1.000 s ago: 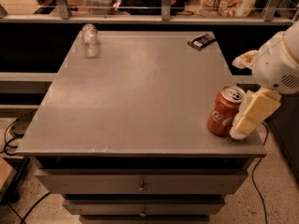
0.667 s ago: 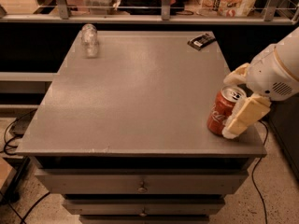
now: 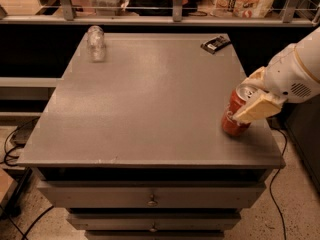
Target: Move coke can near water bottle
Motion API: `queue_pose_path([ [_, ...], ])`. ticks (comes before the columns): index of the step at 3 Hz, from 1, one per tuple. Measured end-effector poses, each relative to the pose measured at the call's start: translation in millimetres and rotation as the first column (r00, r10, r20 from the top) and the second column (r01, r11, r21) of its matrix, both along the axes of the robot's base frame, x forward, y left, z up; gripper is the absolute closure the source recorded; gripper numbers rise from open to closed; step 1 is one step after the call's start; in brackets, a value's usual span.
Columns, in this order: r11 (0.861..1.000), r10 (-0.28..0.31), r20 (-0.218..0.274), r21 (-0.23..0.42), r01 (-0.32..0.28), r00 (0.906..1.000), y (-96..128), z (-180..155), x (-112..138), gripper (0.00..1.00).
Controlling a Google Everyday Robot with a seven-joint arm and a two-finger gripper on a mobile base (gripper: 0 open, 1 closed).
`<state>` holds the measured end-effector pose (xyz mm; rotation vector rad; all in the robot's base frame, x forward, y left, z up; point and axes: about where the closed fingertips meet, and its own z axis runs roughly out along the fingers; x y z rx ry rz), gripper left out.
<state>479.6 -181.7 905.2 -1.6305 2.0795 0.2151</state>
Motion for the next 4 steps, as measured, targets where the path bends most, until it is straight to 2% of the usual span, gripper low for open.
queue_pose_path([
  [1,1.000,0.011,0.056,0.016,-0.011,0.9984,11,31,13,0.93],
  [2,1.000,0.013,0.069,0.018,-0.014,0.9975,13,37,16,1.00],
  [3,1.000,0.013,0.069,0.018,-0.014,0.9975,13,37,16,1.00],
  [4,1.000,0.022,0.082,0.004,-0.022,0.9964,36,32,40,1.00],
])
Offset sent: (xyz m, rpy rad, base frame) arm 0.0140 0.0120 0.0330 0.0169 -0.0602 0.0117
